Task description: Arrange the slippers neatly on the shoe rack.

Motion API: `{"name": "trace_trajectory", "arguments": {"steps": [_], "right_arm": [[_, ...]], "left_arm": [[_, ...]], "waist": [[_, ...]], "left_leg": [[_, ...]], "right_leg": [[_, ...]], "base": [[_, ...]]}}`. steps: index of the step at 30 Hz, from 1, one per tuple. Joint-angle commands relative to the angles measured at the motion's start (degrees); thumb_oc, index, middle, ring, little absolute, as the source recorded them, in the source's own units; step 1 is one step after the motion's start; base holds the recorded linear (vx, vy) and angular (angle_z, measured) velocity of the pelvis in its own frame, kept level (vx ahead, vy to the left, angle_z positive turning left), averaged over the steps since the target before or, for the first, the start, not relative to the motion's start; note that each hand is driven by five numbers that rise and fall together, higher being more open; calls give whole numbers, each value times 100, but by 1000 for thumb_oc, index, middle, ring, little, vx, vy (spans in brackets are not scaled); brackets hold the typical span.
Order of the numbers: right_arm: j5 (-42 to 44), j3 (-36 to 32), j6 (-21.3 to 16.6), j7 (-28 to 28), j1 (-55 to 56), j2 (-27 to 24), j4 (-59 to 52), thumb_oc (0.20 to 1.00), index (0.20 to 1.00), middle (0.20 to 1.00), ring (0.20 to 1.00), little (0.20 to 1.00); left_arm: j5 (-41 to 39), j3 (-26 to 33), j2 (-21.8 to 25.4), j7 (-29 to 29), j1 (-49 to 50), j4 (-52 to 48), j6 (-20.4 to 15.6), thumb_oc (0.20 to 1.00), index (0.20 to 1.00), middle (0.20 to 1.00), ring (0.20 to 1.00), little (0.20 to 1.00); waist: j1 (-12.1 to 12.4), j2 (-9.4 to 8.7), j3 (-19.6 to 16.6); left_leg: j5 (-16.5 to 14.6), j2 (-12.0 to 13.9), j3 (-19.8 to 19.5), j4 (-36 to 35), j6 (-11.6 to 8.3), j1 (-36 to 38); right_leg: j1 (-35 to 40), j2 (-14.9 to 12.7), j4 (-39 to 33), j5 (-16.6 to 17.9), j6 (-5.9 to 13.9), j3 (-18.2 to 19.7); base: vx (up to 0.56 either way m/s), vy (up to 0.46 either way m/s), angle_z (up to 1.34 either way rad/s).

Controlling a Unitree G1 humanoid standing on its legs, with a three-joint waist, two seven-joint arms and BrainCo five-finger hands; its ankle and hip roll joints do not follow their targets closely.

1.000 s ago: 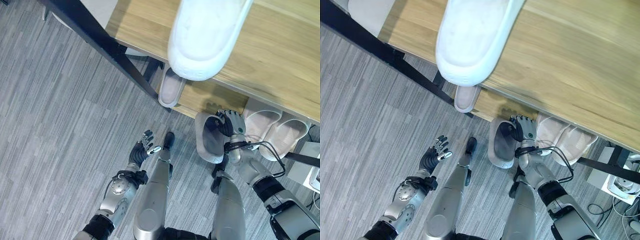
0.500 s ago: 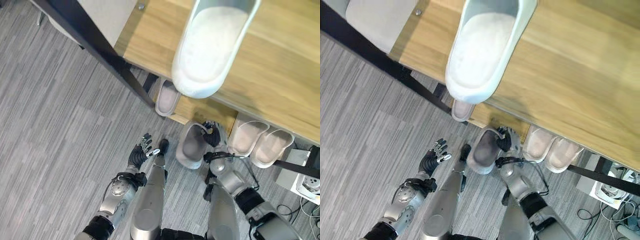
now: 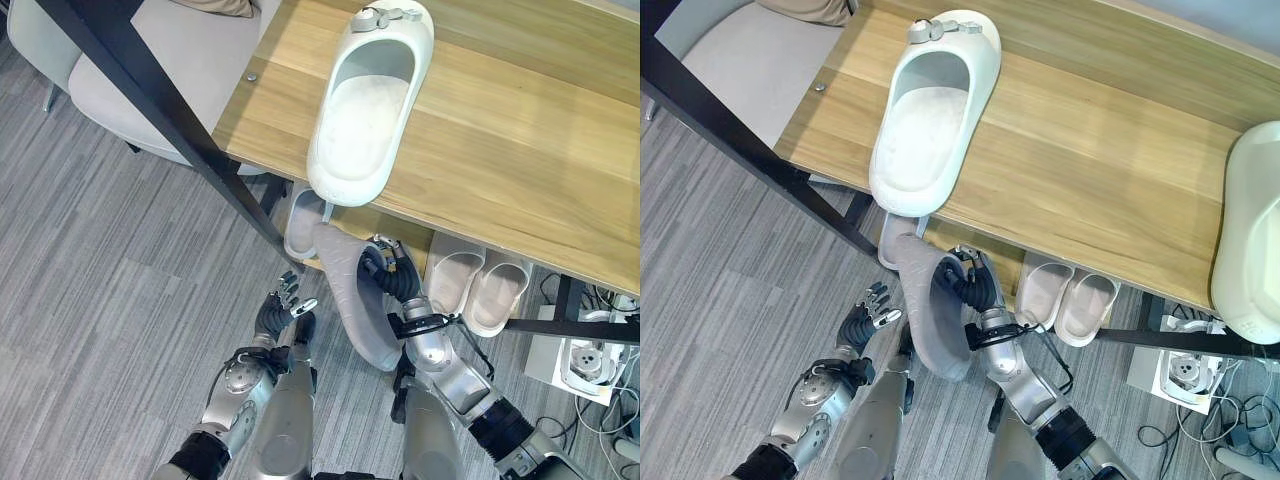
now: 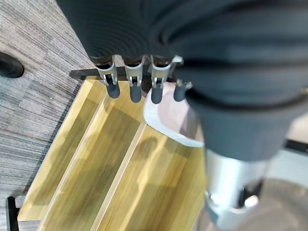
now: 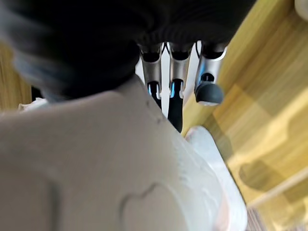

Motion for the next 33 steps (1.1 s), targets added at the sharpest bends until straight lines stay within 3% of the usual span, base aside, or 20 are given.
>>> {"name": "trace_trajectory", "arguments": {"steps": [1, 5, 7, 8, 9, 15, 22, 33], "right_arm": [[-530, -426, -77, -463, -562, -123, -306, 200, 200, 200, 200, 200], [-865, -728, 92, -748, -1070, -375, -10, 200, 200, 200, 200, 200], [-1146, -889, 272, -961, -1567, -733, 423, 200, 200, 200, 200, 200], [-1145, -889, 269, -964, -1577, -735, 430, 200, 200, 200, 200, 200], [-1451, -894, 426, -1060, -2004, -1165, 883, 200, 200, 200, 200, 200], [-1677, -616, 680, -1099, -2687, -1726, 1957, 200, 200, 200, 200, 200], [-1881, -366, 834, -1056, -2947, -1740, 2432, 200, 200, 200, 200, 200], [-1768, -104, 1139, -1400, -3631, -1149, 3842, 200, 200, 200, 200, 200]], "left_arm": [[-30, -23, -27, -67, 61, -208, -150, 1000, 1000, 1000, 1000, 1000], [-53, -21, 51, -198, 109, -245, -145, 1000, 1000, 1000, 1000, 1000], [-55, -3, 141, -330, 166, -205, -144, 1000, 1000, 1000, 1000, 1000], [-55, -2, 140, -330, 159, -205, -144, 1000, 1000, 1000, 1000, 1000], [-59, 21, 240, -447, 185, -222, -173, 1000, 1000, 1000, 1000, 1000], [-156, 29, 394, -551, 123, -388, -255, 1000, 1000, 1000, 1000, 1000], [-216, 65, 440, -537, 29, -452, -285, 1000, 1000, 1000, 1000, 1000], [-172, 29, 502, -352, -223, -607, -453, 1000, 1000, 1000, 1000, 1000]], "waist": [[87, 63, -57], [149, 88, -32], [242, 107, 1], [237, 110, -10], [340, 136, 44], [499, 216, 173], [585, 269, 265], [734, 376, 471]], "left_leg": [[-547, 70, -88, 100, 18, 71], [-516, 54, -132, 90, 9, -22], [-521, 40, -160, 110, -12, -109], [-490, 37, -167, 94, -9, -131], [-506, 20, -198, 146, -28, -245], [-479, -37, -282, 253, -52, -567], [-478, -99, -345, 350, -54, -865], [-534, -204, -426, 559, -6, -1244]], "right_leg": [[222, 66, 195, -625, -55, -62], [164, 62, 221, -632, -44, -91], [111, 47, 258, -665, -41, -112], [93, 47, 241, -638, -39, -117], [44, 23, 286, -666, -28, -160], [-213, -18, 450, -681, -7, -223], [-460, -53, 572, -698, 4, -285], [-868, -97, 916, -807, -12, -256]], "base": [[9, -37, -5], [20, -29, 4], [16, -14, 9], [16, -26, 10], [0, -11, 9], [-5, -3, 15], [-14, 9, 10], [-46, 43, 7]]}}
